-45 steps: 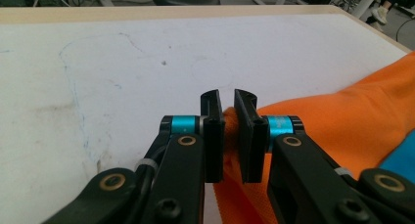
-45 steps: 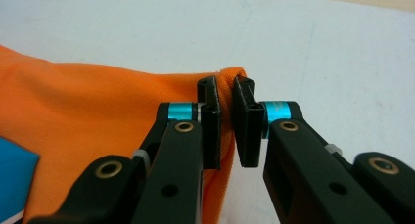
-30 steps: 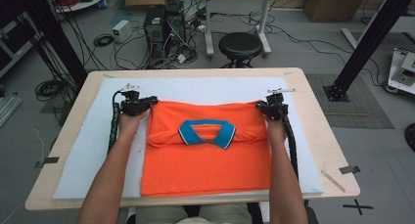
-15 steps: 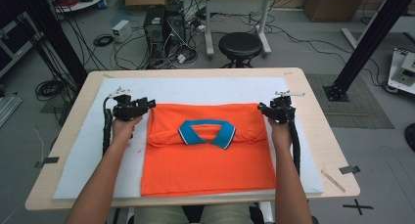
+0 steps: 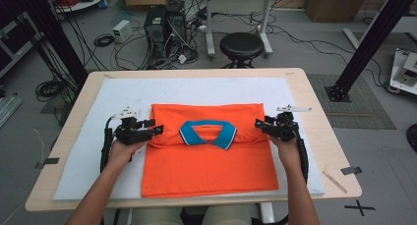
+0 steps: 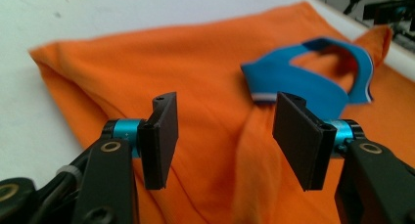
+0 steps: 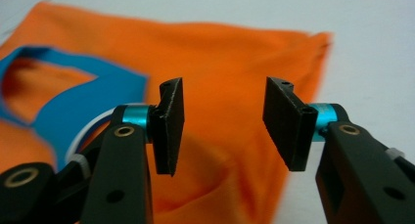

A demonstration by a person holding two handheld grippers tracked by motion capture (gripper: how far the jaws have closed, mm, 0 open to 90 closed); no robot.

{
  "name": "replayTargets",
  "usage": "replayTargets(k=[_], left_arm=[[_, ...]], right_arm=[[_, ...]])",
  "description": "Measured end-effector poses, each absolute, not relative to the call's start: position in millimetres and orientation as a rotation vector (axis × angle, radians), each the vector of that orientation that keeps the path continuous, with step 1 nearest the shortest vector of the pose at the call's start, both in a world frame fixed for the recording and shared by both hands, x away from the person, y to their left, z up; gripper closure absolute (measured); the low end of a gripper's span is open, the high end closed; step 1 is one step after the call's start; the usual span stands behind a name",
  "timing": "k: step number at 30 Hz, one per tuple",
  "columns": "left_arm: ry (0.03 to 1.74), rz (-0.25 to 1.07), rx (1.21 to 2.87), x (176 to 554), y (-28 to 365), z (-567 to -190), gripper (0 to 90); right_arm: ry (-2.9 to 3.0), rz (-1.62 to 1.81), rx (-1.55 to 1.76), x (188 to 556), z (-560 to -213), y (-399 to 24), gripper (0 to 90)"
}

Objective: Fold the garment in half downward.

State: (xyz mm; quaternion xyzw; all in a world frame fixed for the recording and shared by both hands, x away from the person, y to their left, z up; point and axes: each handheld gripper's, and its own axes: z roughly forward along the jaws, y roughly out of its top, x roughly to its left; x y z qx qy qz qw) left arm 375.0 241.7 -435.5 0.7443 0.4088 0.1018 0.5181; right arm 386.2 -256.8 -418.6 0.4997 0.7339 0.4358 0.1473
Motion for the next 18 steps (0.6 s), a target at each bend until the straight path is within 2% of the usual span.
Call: replayTargets(k=[5, 6, 10, 18], left_arm=[[0.984, 0.251, 1.888, 362.5, 236.6, -444.7, 45.1], [0.981, 0.261, 1.896, 360.5, 236.8, -446.3, 50.9], [0.949, 0.296, 1.911, 354.5, 237.2, -448.8, 84.3], [0.877, 0.302, 1.840, 340.9, 242.2, -437.8, 84.8]], right_arm=[[2.253, 1.253, 1.343, 377.1, -422.6, -243.7, 53.1], [2.278, 1.208, 1.316, 375.1, -423.9, -240.8, 56.1], [2.329, 1.190, 1.260, 367.5, -428.4, -241.3, 88.0], [2.300, 1.251, 1.226, 344.4, -430.9, -258.3, 90.0]])
